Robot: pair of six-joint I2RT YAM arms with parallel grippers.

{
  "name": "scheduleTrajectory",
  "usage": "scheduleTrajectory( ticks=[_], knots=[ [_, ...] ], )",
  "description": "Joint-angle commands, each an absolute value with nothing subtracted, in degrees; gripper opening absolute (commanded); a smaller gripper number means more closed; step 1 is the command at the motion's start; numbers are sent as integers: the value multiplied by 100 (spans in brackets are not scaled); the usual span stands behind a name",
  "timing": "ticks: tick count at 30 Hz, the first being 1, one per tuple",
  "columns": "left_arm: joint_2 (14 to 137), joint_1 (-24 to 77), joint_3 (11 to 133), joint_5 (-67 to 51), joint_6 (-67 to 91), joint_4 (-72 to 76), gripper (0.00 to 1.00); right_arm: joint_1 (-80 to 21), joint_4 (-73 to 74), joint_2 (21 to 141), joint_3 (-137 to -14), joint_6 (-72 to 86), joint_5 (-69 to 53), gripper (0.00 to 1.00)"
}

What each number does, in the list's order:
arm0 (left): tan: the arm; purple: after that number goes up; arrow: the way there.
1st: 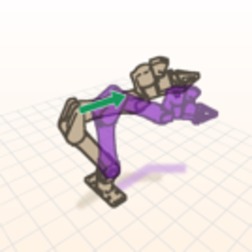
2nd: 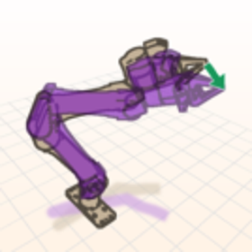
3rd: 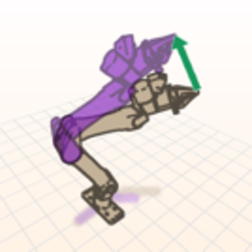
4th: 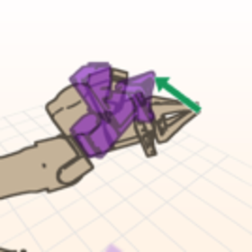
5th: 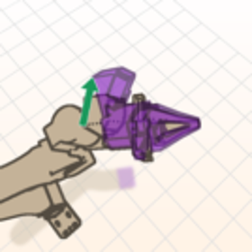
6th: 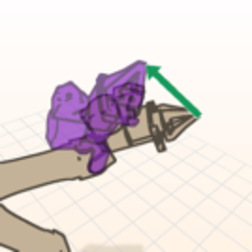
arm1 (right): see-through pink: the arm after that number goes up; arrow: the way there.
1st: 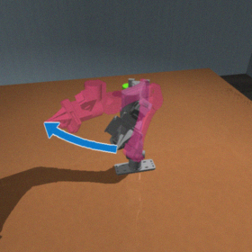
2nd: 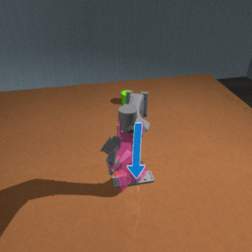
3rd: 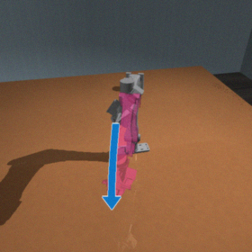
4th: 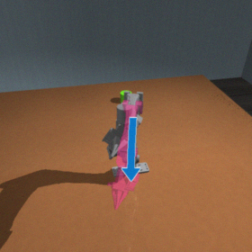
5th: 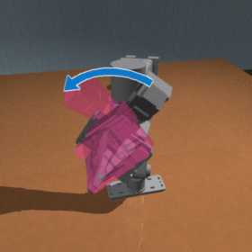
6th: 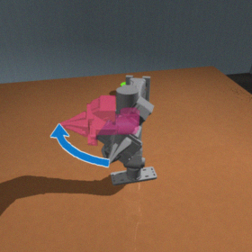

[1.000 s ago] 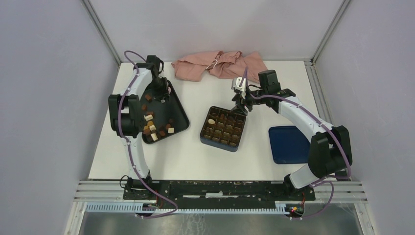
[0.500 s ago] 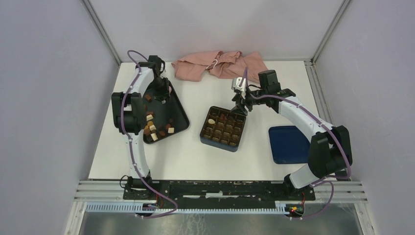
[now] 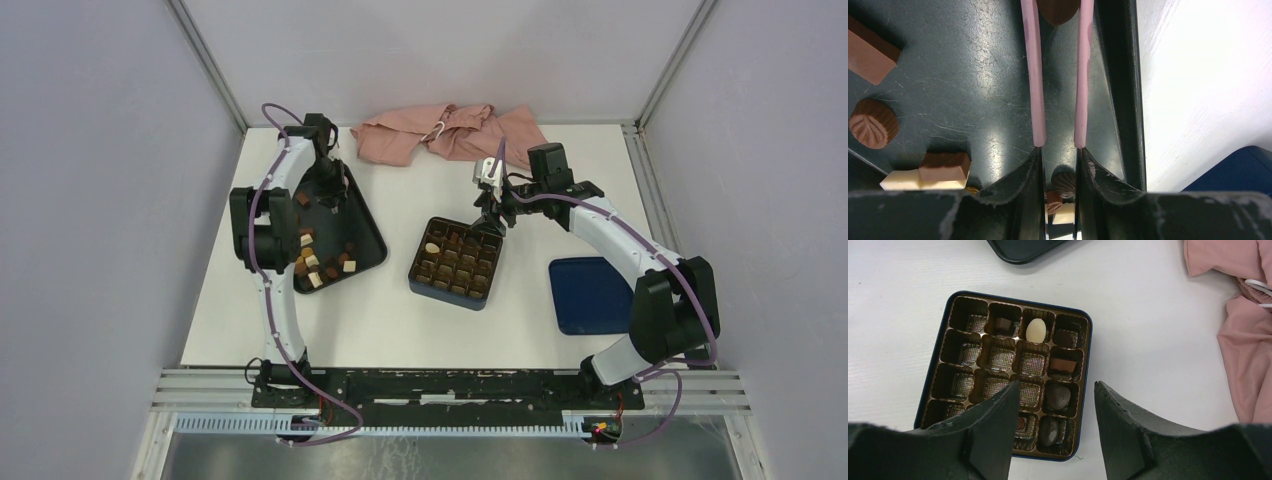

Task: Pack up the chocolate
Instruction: Pick up the fake chocolate from the plate.

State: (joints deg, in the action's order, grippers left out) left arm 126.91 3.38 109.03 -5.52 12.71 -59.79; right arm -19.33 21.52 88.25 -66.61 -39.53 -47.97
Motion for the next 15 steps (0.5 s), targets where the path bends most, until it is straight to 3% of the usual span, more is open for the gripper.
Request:
scheduleTrajectory(
  ticks=[1,7,15],
  knots=[
    [12488,362,11114,-584,1080,-6023,12,-1927,2092,8827,-6636,-4043,-4843,62],
    [12002,361,10754,-530,1078,-5839,10,-1933,2097,8834,-6628,-4052,-4835,62],
    [10635,353,9020,-788,1144,-5041,6,-1929,2084,8890,-6576,-4103,-4880,62]
  ],
)
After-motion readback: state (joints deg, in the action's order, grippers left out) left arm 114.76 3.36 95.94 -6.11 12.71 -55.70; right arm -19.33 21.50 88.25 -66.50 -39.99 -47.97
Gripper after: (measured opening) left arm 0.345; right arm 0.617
